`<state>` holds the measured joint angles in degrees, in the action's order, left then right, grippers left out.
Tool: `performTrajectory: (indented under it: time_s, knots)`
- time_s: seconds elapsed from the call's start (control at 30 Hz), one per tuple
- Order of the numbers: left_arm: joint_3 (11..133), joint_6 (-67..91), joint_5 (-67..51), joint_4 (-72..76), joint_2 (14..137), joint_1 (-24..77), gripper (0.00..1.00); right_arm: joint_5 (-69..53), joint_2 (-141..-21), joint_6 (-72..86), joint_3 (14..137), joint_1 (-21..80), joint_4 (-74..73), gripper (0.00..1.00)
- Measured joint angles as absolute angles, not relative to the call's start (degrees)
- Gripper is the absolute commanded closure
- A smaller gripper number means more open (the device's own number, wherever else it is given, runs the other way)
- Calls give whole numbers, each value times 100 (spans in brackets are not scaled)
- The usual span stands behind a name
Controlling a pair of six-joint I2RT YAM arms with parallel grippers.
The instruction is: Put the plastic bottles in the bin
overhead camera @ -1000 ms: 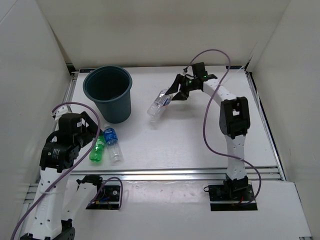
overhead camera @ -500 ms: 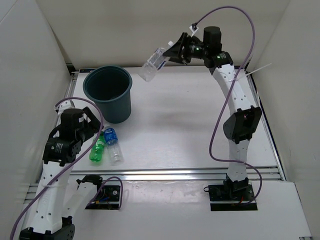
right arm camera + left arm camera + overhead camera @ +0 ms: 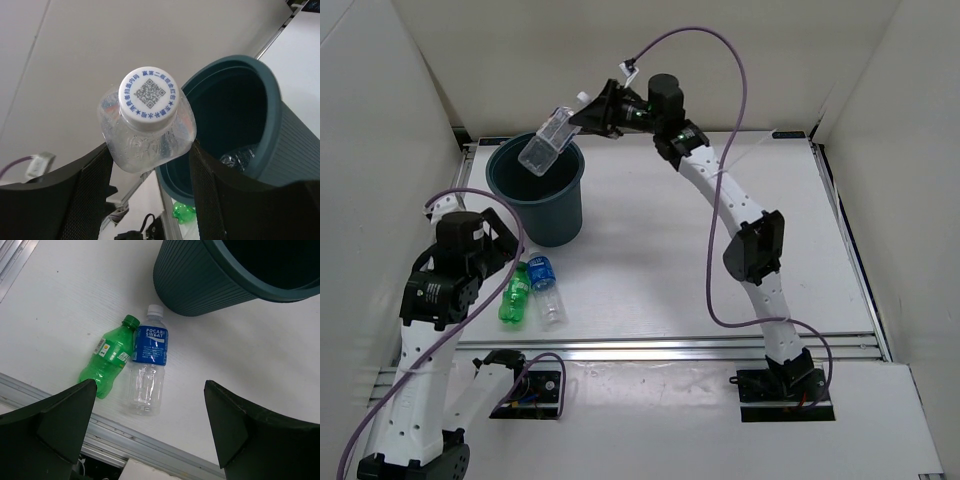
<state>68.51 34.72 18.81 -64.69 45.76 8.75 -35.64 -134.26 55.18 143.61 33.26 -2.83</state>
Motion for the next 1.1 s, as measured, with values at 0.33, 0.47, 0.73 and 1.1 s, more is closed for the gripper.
performTrajectory:
  time_s: [0.33,0.47,0.73,1.1]
  knots:
    - [6639,3476,1874,-6386,4254,869,0,-2862,-13485,4469,14392,4056,-375,0]
    - [6436,3496,1739,-6248,4211,869,0,-2663,-13404,4202,14390,4058,-628,0]
    - [5349,3472,1455,-6080,4829,856,0,-2578,-12449,3874,14265,3732,-1350,0]
    - [5277,3170,1616,-5782,6182,467,0,-2956,-11214,3551,13898,3092,-2036,0]
